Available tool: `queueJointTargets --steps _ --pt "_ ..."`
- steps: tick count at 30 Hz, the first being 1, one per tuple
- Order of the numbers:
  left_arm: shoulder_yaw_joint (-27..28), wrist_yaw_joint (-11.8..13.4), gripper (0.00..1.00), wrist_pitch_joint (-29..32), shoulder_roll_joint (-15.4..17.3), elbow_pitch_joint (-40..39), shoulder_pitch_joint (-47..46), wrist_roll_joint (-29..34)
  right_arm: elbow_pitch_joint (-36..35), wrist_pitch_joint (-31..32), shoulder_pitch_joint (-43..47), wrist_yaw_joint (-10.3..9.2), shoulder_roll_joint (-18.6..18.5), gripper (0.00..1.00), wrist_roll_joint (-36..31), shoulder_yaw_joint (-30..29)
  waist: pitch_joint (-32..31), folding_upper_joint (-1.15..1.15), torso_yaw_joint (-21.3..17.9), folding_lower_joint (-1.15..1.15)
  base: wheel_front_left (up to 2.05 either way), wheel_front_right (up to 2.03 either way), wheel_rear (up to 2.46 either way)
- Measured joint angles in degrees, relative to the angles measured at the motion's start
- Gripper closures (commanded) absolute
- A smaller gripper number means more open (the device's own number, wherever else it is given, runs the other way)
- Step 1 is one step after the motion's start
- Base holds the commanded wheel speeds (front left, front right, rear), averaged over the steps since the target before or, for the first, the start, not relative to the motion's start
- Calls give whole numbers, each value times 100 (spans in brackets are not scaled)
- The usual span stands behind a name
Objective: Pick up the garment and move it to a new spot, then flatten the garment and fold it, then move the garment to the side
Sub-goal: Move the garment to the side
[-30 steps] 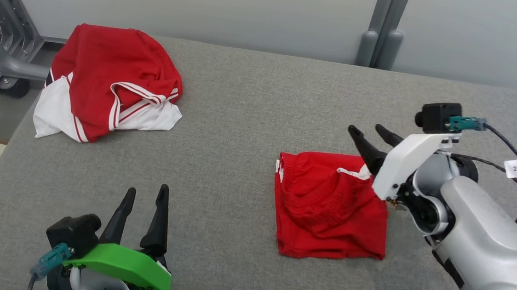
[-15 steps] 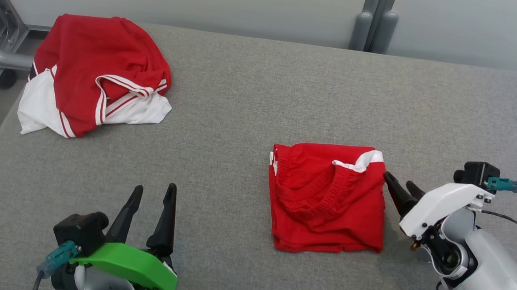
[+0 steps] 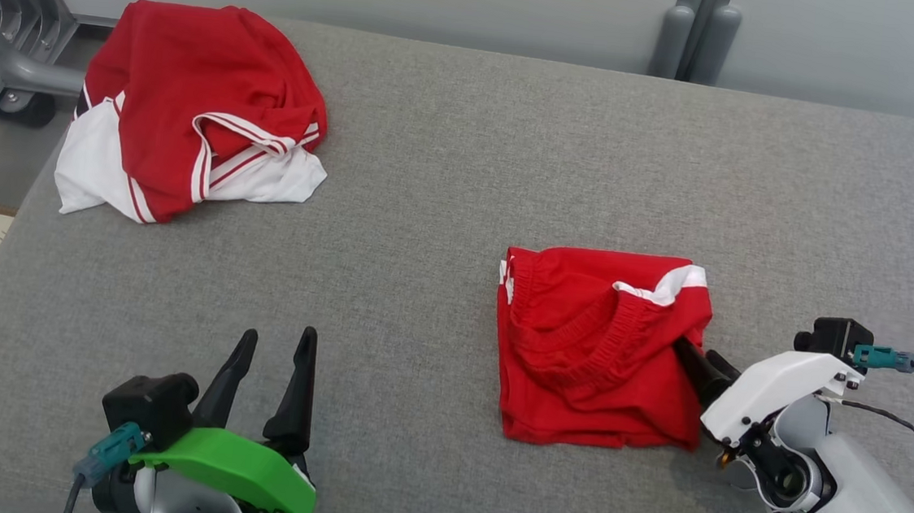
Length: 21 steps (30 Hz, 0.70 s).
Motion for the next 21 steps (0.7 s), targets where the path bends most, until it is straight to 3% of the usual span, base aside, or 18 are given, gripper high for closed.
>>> queueJointTargets --steps 3,4,5,7,8,13,15,21 --pt "7 0 0 24 0 -8 -2 40 64 -1 -4 52 2 0 35 -20 30 0 67 0 0 0 0" --pt "9 0 0 25 0 -11 -2 41 85 -1 -9 76 1 13 36 -23 39 0 87 0 0 0 0" --pt "16 0 0 25 0 -13 -2 41 108 -1 -18 93 1 13 36 -23 48 0 106 0 0 0 0" --pt "58 0 0 25 -2 -14 -2 41 149 0 -46 152 14 42 41 -18 65 0 136 0 0 0 0" --pt "89 0 0 25 -1 -14 -2 41 174 1 -66 189 40 53 54 -19 72 0 144 0 0 0 0" --pt "156 0 0 43 -2 -19 -2 78 342 34 -109 300 159 78 167 -7 77 0 152 0 0 0 0" --pt "159 0 0 70 -2 -21 -2 92 387 44 -110 341 160 98 191 -14 75 0 146 0 0 0 0" --pt "225 0 0 91 -7 -22 -1 101 459 -4 -186 481 186 100 187 -9 57 0 67 0 0 0 0"
